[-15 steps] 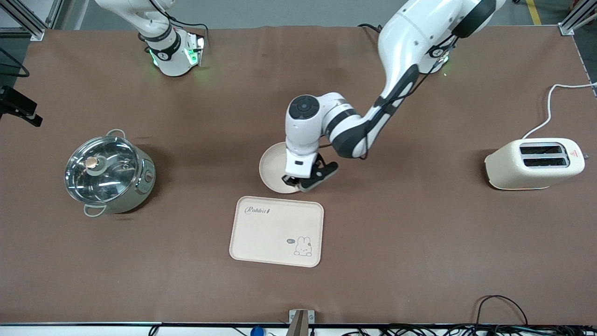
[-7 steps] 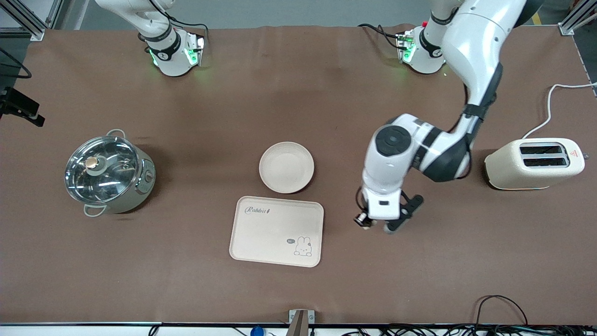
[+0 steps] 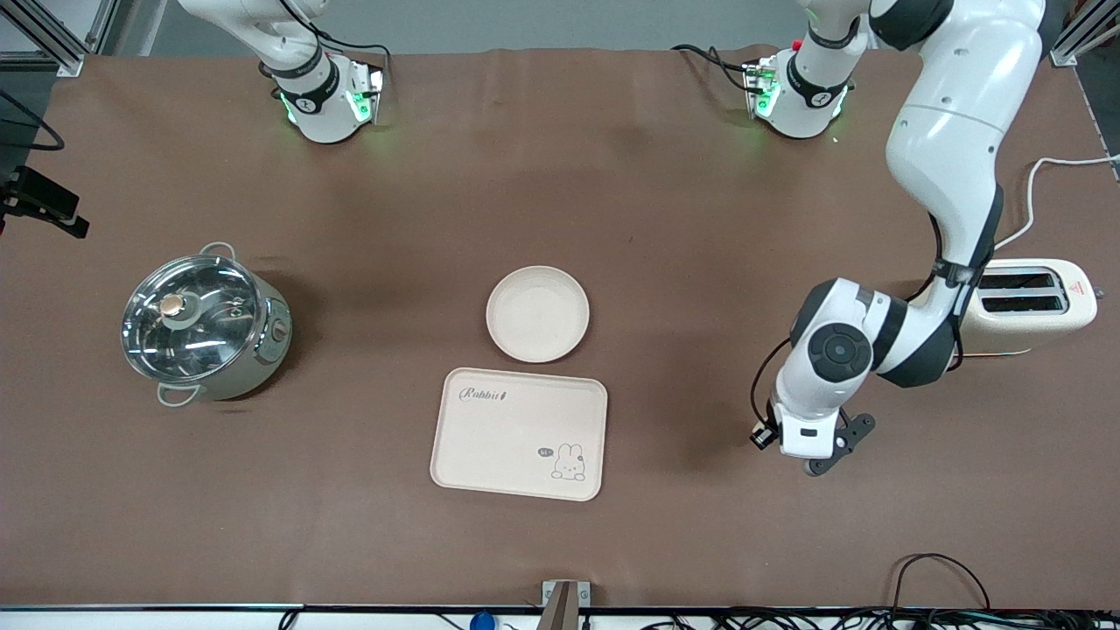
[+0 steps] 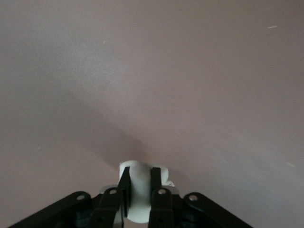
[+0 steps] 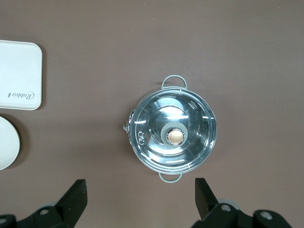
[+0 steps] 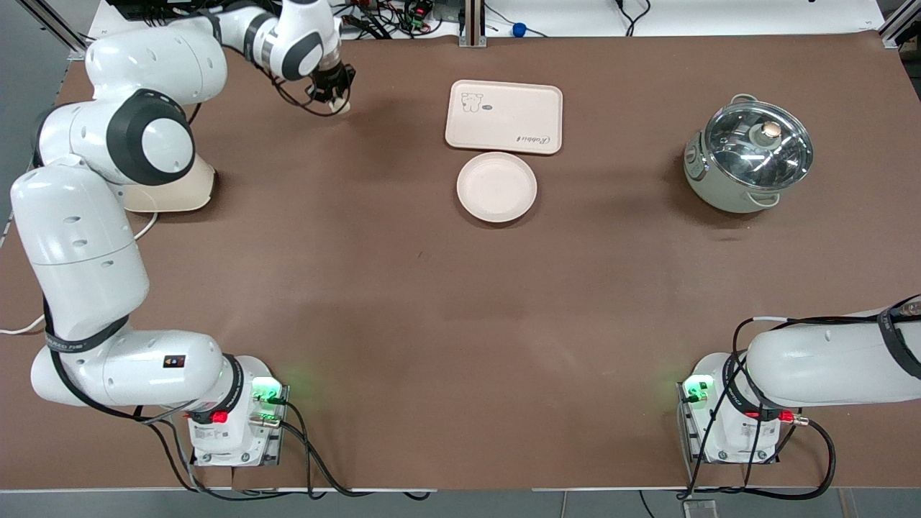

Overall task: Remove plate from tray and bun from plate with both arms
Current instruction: 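Lift the bun with the left gripper and carry it toward the toaster, then lower the bun beside the toaster and open the left gripper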

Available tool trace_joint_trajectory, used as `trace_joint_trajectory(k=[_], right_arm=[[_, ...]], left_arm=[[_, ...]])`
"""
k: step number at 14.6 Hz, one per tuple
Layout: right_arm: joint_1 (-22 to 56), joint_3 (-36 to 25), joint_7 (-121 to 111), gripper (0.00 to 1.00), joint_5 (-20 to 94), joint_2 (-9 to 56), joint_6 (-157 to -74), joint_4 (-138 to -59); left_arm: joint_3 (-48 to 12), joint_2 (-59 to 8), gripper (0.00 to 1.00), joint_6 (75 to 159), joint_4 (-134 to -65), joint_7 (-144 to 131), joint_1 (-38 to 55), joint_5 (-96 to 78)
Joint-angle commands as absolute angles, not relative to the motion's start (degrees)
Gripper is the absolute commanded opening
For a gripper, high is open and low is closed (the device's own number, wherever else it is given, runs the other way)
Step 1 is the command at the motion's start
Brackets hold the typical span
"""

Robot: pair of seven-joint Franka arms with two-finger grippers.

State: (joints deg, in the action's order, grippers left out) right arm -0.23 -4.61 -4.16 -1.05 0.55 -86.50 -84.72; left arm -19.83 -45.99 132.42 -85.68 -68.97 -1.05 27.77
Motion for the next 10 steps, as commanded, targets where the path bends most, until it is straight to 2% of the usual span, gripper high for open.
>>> trace_joint_trajectory(k=[1, 2, 3, 4, 10], right_arm=[[0.9, -4.3, -3.8, 1.0, -1.9, 0.3, -86.3, -84.9], [1.3, -4.3, -3.7, 1.0, -2.0, 0.3, -86.7, -84.8], [1.4, -4.3, -3.7, 1.0, -2.0, 0.3, -86.7, -84.8], [1.4, -4.3, -3.7, 1.0, -2.0, 0.3, -86.3, -84.9], [2.4, -4.3, -3.6, 1.0, -2.0, 0.3, -86.2, -84.9]], left_arm=[[-20.2, -47.5, 0.46, 135.4, -86.7, -69.3, -2.5, 29.2], [-20.2, -47.8, 0.64, 135.5, -86.7, -69.3, -2.6, 29.2], [-20.2, -47.7, 0.88, 135.5, -86.5, -69.0, -2.7, 29.2], [-20.2, -47.3, 1.0, 135.5, -86.4, -66.4, -2.7, 29.2], [-21.1, -40.4, 1.0, 131.8, -85.6, -60.5, -3.2, 28.7]])
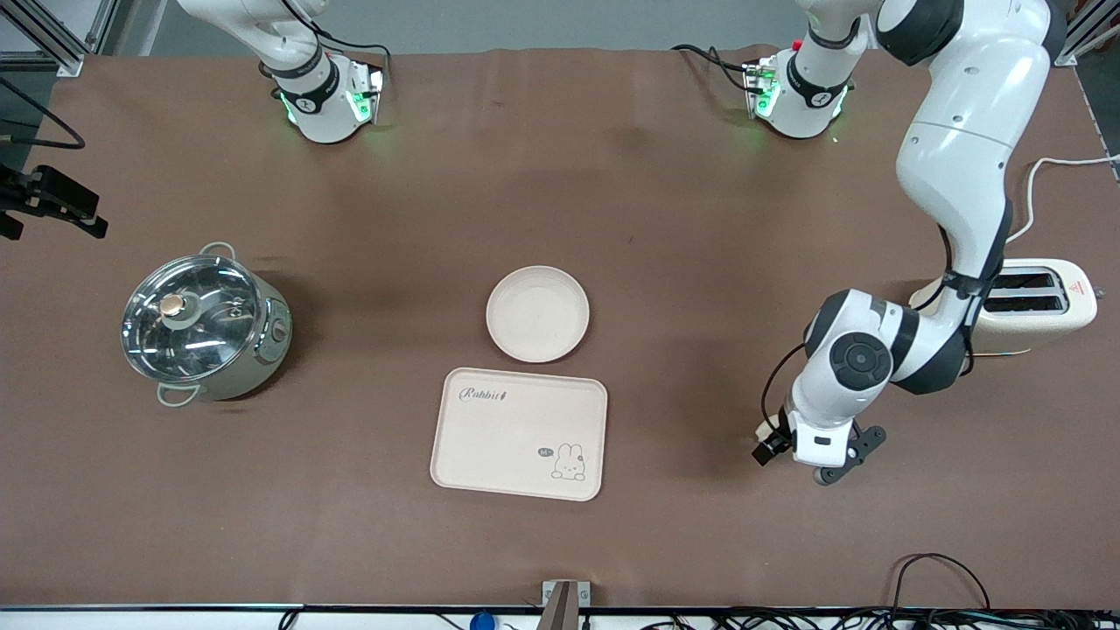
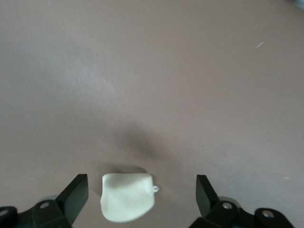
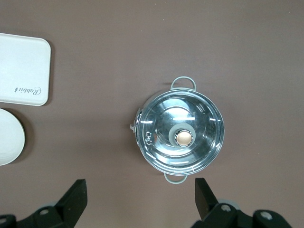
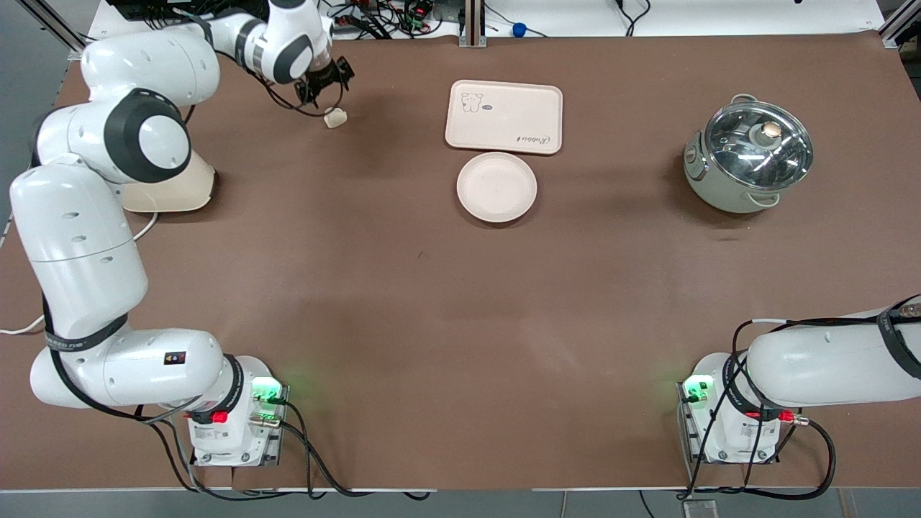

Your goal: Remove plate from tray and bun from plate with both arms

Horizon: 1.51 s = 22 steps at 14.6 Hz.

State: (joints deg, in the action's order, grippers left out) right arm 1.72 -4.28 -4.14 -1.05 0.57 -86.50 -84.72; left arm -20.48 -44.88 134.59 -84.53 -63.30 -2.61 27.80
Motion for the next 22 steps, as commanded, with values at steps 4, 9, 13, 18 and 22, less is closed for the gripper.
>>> trace_joint_trajectory(k=[4, 9, 13, 18, 22], right_arm=[[2.3, -4.3, -3.6, 1.0, -2.0, 0.2, -86.2, -85.0], [1.9, -4.2, -3.6, 1.0, -1.9, 0.2, -86.1, -85.1], [1.8, -4.2, -3.6, 1.0, -1.9, 0.2, -86.2, -85.2], [1.8, -4.2, -3.6, 1.0, -1.9, 0.2, -86.3, -85.2], [1.8, -4.2, -3.6, 1.0, -1.9, 0.2, -86.4, -85.3]], left_arm=[[-21.1, -32.5, 1.0, 124.4, -84.0, -45.5, -4.4, 24.7], [-21.3, -20.7, 1.0, 110.8, -83.4, -29.6, -8.0, 16.7], [-21.3, -11.8, 1.0, 99.5, -82.3, -20.6, -9.9, 9.0], [-19.9, -4.8, 1.0, 92.8, -82.5, -7.9, -12.0, 5.5], [-13.3, -1.2, 1.0, 86.2, -83.8, -6.0, -5.7, 2.6]])
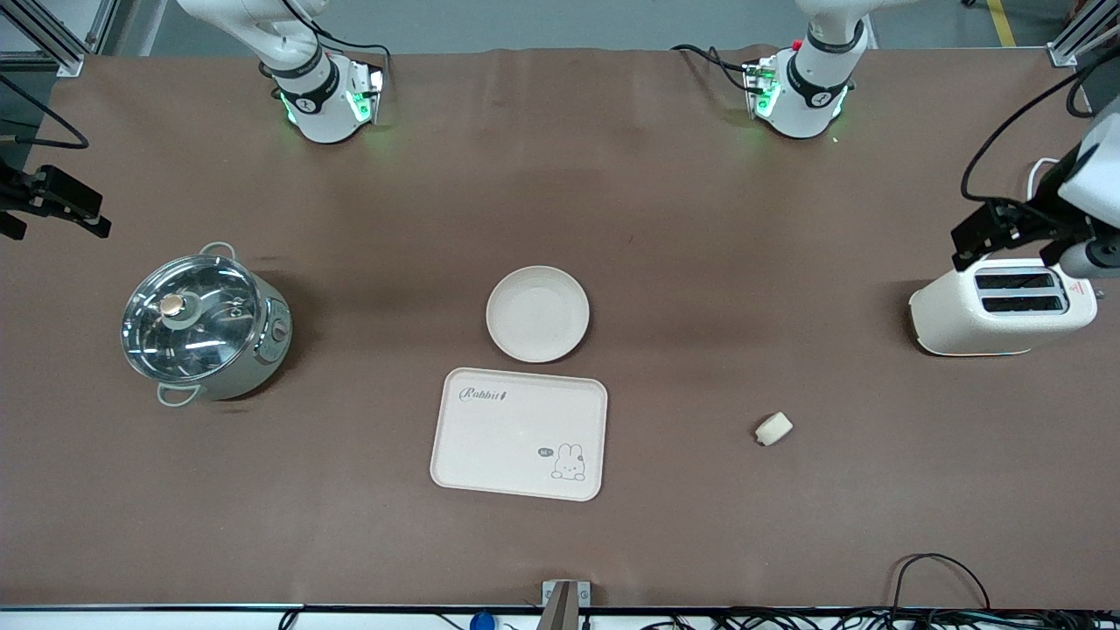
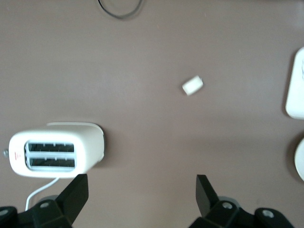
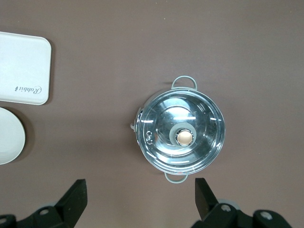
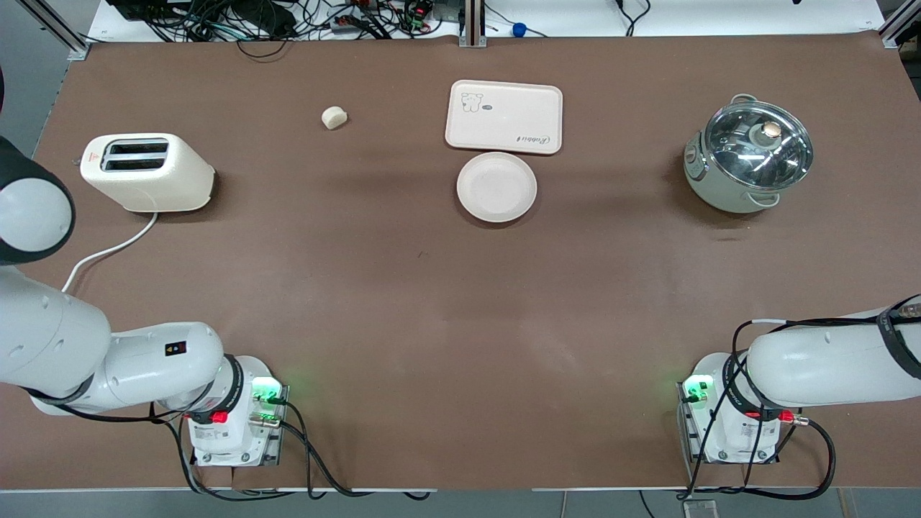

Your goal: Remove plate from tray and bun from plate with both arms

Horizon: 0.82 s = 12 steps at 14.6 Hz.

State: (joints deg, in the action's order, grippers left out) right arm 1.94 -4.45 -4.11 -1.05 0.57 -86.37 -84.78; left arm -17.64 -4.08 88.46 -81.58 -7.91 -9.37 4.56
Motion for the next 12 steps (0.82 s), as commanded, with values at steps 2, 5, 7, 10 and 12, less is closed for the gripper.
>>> trace_joint_trajectory(k=[2, 5, 7, 10, 12], right_arm=[[2.2, -4.2, -3.6, 1.0, -1.9, 0.2, -86.1, -85.3], [2.2, -4.2, -3.6, 1.0, -1.9, 0.2, -86.1, -85.2], [2.2, -4.2, -3.6, 1.0, -1.9, 0.2, -86.1, -85.3], [2.3, -4.2, -3.6, 1.0, -1.9, 0.2, -86.1, -85.3], [2.3, -4.2, -3.6, 1.0, -1.9, 0.2, -86.1, -85.2]], left_arm=[[-10.5, 1.7, 1.0, 86.0, -87.4, -3.9, -4.9, -0.8], [-9.5, 5.9, 1.0, 86.1, -92.4, -3.9, -3.6, -1.8], [-9.5, 7.6, 1.0, 87.3, -94.5, -4.3, -3.3, -1.8], [-9.6, 6.2, 1.0, 87.0, -91.9, -4.3, -2.8, -1.1], [-9.6, 3.9, 1.0, 86.6, -89.5, -4.3, -2.9, -0.9]])
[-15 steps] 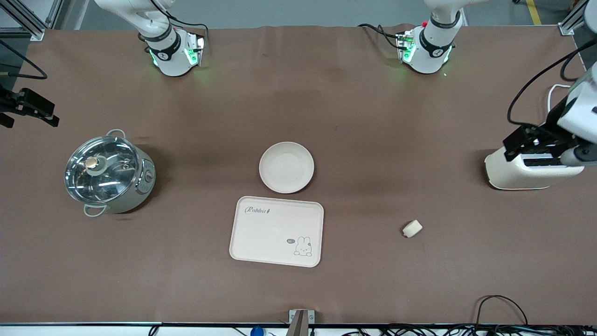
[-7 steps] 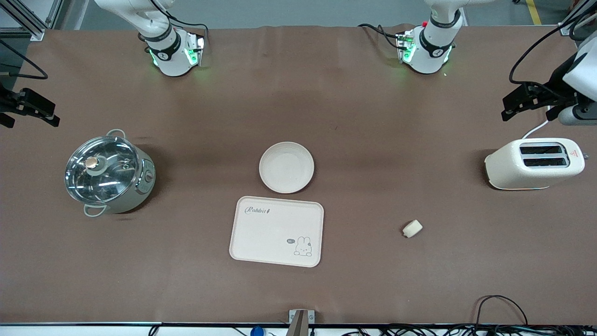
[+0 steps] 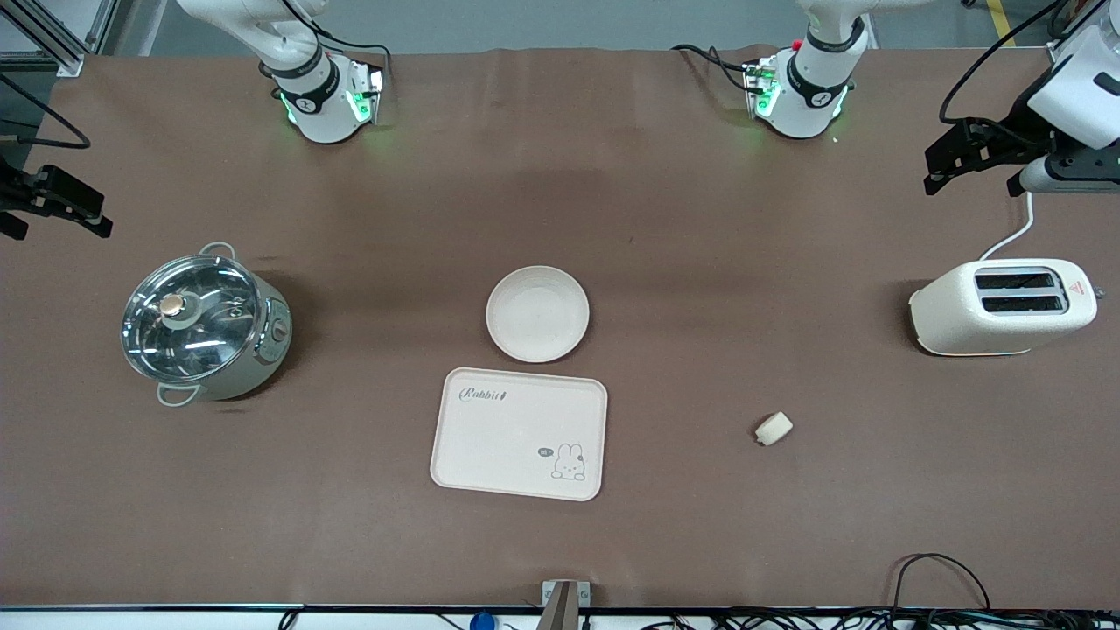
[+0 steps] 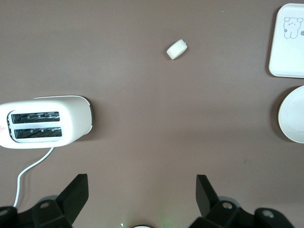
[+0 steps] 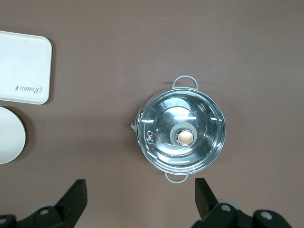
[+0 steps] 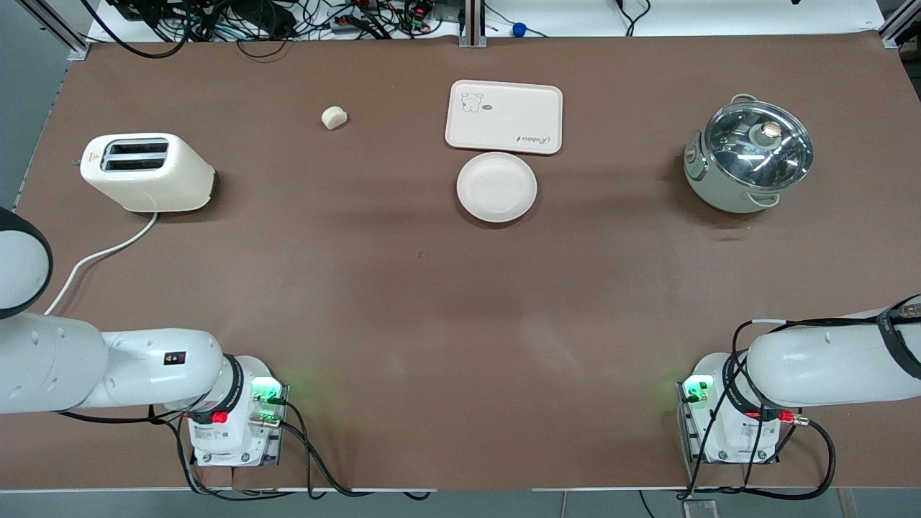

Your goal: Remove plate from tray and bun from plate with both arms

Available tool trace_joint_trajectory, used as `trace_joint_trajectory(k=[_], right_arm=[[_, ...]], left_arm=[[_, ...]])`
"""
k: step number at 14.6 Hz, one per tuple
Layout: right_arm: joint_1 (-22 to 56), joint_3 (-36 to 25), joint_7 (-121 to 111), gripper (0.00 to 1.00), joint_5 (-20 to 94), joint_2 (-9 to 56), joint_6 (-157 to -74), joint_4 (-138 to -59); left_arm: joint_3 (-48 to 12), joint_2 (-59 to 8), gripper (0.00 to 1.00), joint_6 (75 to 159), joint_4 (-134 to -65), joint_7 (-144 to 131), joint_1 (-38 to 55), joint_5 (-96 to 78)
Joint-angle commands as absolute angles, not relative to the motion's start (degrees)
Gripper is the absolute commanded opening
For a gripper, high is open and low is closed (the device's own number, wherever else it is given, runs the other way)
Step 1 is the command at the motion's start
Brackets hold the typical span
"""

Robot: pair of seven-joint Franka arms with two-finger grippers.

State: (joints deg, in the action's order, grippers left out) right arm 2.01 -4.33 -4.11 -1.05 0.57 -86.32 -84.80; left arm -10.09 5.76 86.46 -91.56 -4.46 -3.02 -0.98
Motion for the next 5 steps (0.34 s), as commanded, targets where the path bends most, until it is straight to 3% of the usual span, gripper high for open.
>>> trace_joint_trajectory(k=[1, 5], right_arm=[[2.3, -4.2, -3.6, 1.0, -1.9, 0.2, -86.1, -85.2], [2.3, -4.2, -3.6, 1.0, -1.8, 0.2, -86.1, -85.3]], left_arm=[[-9.8, 3.3, 1.0, 86.4, -89.1, -4.3, -2.8, -0.8], [-10.0, 3.3, 1.0, 86.3, -89.2, -4.3, -2.6, -0.4]])
